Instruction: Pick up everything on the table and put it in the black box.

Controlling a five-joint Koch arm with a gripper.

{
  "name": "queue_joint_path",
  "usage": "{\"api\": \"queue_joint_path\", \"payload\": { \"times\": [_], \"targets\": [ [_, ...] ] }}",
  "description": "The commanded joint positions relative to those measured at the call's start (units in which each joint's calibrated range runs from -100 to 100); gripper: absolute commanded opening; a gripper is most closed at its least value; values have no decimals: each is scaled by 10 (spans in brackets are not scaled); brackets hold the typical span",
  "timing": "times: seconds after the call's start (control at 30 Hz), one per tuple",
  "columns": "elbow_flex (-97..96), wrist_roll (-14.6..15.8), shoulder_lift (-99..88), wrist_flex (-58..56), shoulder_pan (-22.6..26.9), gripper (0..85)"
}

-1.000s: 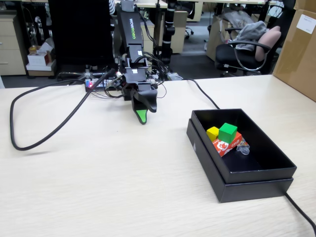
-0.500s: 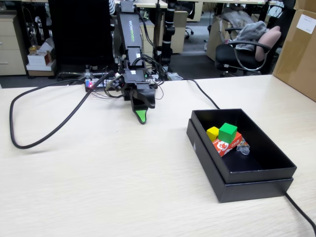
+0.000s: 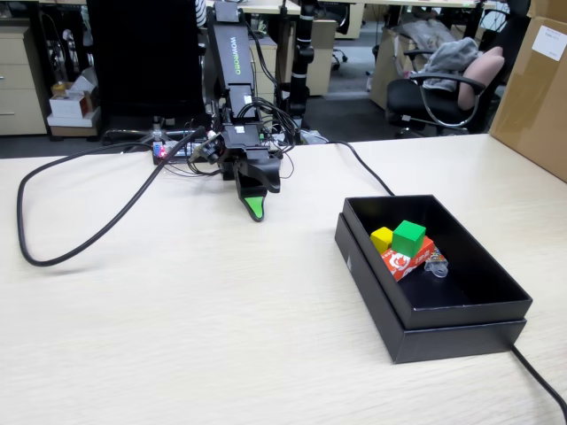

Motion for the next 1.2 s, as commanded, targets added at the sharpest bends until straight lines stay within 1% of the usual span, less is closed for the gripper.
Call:
{"api": "queue_joint_path", "payload": {
  "times": [0.0,0.1,1.17],
  "targets": [
    [-9,16,0,-7,-3,501],
    [-9,22,0,-7,-5,501],
    [-13,22,-2,-8,-5,492]
  ]
}}
